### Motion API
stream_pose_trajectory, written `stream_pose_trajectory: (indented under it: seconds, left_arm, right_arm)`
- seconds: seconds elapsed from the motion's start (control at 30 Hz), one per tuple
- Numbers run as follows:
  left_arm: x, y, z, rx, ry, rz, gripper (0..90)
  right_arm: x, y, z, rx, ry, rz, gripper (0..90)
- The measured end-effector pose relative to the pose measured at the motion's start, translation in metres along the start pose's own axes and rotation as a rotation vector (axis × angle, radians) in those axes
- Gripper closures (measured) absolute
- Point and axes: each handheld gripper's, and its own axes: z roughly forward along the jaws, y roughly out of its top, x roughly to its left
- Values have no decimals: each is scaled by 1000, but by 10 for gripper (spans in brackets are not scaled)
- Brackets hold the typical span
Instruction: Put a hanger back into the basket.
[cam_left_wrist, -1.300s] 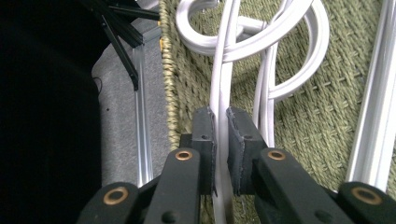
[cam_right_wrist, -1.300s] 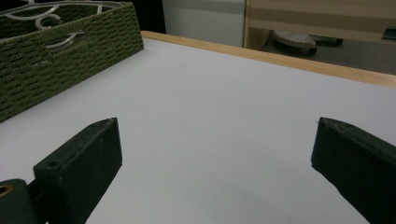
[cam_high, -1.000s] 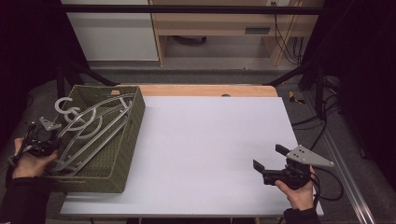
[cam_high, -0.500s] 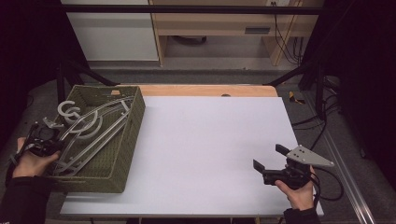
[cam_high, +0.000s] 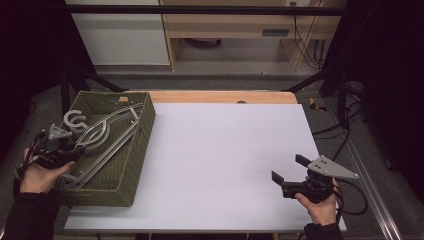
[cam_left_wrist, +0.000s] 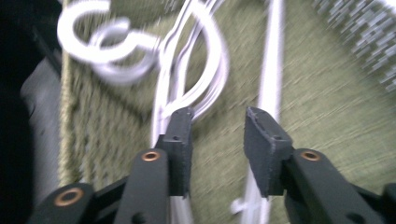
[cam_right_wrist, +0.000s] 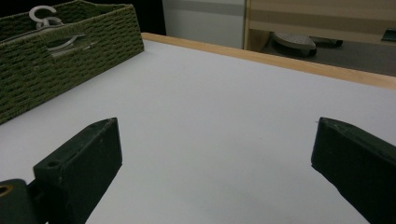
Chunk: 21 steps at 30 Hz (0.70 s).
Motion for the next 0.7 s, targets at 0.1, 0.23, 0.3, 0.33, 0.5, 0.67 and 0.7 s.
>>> stream_pose_trajectory:
  seconds: [0.1, 0.23, 0.3, 0.33, 0.5, 0.67, 0.7]
  left_arm:
    - [-13, 2, -10, -82, -44, -10, 538]
    - [-33, 4, -20, -191, -100, -25, 485]
    - [-41, 4, -23, -235, -135, -34, 468]
    - [-46, 4, -23, -260, -148, -41, 457]
    - [-65, 0, -24, -376, -242, -102, 393]
    - [-85, -6, -25, -450, -323, -131, 324]
    - [-89, -7, -24, -454, -338, -125, 306]
  right_arm:
    - [0, 0, 0, -2, 2, 0, 21]
    - [1, 0, 0, -6, -1, 5, 21]
    - [0, 0, -1, -8, 2, 4, 21]
    - [0, 0, -1, -10, 2, 1, 21]
    - [-1, 0, -2, -18, -1, 10, 21]
    - [-1, 0, -3, -20, 1, 6, 20]
    - [-1, 0, -3, -20, 1, 5, 19]
